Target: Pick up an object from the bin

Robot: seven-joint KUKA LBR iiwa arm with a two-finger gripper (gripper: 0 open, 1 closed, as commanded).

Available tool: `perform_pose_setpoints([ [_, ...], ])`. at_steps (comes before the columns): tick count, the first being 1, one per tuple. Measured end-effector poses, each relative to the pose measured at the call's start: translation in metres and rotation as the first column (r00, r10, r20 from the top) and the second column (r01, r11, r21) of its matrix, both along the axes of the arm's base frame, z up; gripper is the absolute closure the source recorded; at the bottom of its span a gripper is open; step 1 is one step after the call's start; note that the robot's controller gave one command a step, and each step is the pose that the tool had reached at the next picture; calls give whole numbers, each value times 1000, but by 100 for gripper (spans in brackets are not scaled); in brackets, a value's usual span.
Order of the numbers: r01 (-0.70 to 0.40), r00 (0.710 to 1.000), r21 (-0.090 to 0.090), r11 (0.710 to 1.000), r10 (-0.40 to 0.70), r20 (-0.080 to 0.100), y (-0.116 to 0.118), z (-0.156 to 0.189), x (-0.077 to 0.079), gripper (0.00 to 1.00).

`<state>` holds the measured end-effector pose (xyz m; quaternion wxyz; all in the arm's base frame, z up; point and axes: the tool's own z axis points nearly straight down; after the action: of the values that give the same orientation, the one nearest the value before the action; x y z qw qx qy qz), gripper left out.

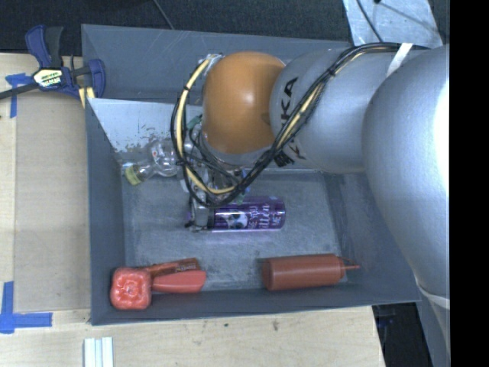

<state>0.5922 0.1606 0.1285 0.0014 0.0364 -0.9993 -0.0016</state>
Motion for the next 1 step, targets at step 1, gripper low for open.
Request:
perform_pose_setpoints([
  [1,45,999,-3,999,-45,4,-24,-42,20,0],
])
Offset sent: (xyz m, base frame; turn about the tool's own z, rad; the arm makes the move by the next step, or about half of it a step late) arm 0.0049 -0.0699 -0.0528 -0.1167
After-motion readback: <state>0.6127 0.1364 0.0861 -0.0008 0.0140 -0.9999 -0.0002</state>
